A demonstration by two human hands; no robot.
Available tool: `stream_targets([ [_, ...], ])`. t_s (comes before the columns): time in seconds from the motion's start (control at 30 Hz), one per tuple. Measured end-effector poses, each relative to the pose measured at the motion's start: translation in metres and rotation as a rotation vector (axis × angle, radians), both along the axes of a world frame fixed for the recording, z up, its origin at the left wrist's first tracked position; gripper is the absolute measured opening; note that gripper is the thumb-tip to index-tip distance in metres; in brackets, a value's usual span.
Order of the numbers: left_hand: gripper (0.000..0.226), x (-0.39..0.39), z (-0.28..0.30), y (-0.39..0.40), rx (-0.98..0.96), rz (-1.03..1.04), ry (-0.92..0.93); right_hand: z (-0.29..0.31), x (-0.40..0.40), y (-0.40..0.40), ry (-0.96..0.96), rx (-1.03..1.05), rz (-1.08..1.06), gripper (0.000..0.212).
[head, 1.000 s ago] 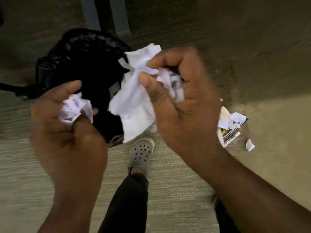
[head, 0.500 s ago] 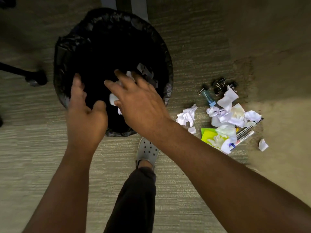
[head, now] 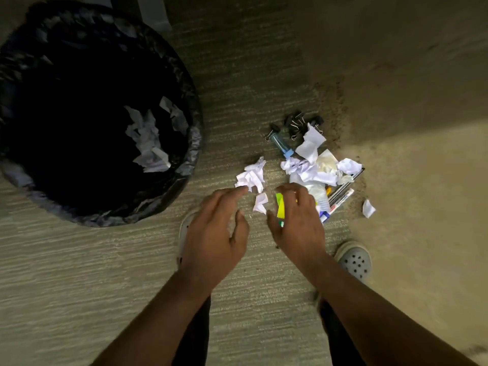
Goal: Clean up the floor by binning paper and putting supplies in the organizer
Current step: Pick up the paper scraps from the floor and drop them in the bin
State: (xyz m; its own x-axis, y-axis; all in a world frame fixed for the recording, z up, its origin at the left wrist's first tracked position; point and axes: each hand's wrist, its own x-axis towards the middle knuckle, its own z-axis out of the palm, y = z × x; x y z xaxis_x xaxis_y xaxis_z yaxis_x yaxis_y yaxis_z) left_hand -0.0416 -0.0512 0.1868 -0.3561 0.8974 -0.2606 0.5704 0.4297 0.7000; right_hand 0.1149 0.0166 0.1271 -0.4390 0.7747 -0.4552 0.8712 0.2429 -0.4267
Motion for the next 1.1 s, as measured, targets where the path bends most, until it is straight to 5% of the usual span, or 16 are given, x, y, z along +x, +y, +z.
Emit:
stream_targets([
  [0.17,0.047,0.014,-0.098,0.026,-0.268,-0.195,0.07,-0.07,0.055,0.036,-0.342,-0.083,0.001,0.087],
  [0.37,0.068,0.022,-0.201,0.064,-0.54,-0.472,0.333,-0.133,0.044,0.082,-0.254,0.143,0.059,0.059],
  [0.6,0.077,0.05,-0.252,0.039,-0.362,-0.537,0.688,-0.177,0.02,0.081,-0.335,0.225,0.178,0.056],
  [0.93,0.034,0.043,-0.266,-0.002,-0.267,-0.629,0.558,-0.185,0.017,0.096,-0.174,0.118,0.243,0.031],
  [1.1,0.03,0.031,-0.255,0.017,-0.237,-0.398,0.339,-0.16,0.031,0.1,0.079,0.051,-0.102,0.022],
])
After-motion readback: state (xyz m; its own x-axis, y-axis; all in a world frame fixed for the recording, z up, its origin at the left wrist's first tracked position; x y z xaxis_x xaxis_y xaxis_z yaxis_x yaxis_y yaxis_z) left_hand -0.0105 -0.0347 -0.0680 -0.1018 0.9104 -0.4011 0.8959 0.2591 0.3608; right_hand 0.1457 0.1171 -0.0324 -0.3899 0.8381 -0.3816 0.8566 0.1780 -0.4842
